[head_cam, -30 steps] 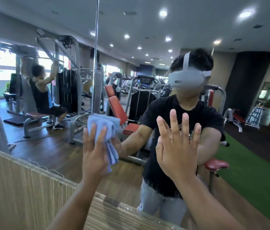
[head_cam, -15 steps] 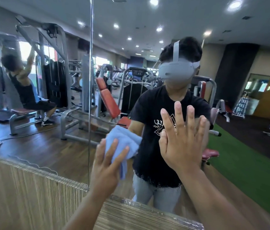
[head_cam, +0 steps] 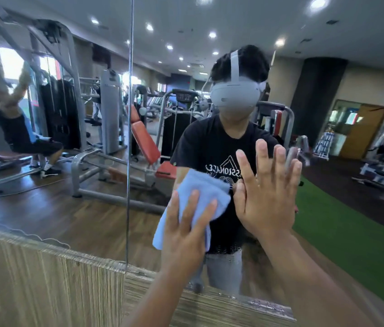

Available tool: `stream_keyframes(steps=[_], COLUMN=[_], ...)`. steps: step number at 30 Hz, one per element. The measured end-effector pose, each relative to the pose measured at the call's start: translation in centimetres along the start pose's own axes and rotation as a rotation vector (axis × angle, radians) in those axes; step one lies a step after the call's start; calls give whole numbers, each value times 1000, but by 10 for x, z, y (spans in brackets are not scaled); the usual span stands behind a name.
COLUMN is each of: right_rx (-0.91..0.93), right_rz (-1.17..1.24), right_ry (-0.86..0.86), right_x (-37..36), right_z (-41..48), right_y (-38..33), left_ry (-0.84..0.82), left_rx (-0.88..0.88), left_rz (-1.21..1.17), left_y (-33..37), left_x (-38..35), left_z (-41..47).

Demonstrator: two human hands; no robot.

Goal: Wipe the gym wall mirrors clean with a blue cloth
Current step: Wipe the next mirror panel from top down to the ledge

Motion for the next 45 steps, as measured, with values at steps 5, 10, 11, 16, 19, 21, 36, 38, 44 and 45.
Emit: stream_keyframes(steps=[5, 10, 11, 16, 19, 21, 36, 38, 44, 45], right_rx=[-4, -9, -9, -9, 0, -1, -13, -12, -9, -11], right_rz=[2, -15, -15, -23, -28, -24, 9, 28, 49, 54], right_ry=[-18, -13, -15, -11, -9, -7, -5, -8, 4, 11], right_x=[1, -1, -1, 0, 0, 0, 1, 2, -1, -1], right_z=[0, 0, 0, 0, 1, 0, -2, -2, -2, -2], right_y=[-1, -3, -3, -2, -3, -2, -1, -1, -1, -1], left_ry=[-159, 37, 70, 106, 17, -47, 416, 409, 398, 428], left_rx=[42, 315, 325, 224, 86, 48, 787, 873, 1175, 1225], left_rz=[110, -35, -51, -74, -27, 22, -229, -205, -203, -210], left_y=[-66, -93, -85, -29, -18, -25, -71, -59, -9, -7], left_x=[20, 49, 48, 25, 7, 4, 42, 32, -4, -5], left_z=[-64, -4, 14, 50, 14, -19, 20, 2, -85, -91])
Point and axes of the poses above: each hand's wrist, its own z-axis towards the middle knuckle, its own x-axis out of the back of the hand, y = z × x, the point moved 6 cm from there along z, towards the middle knuckle, and after that the axes turned 11 degrees about -x, right-handed, at the moved point
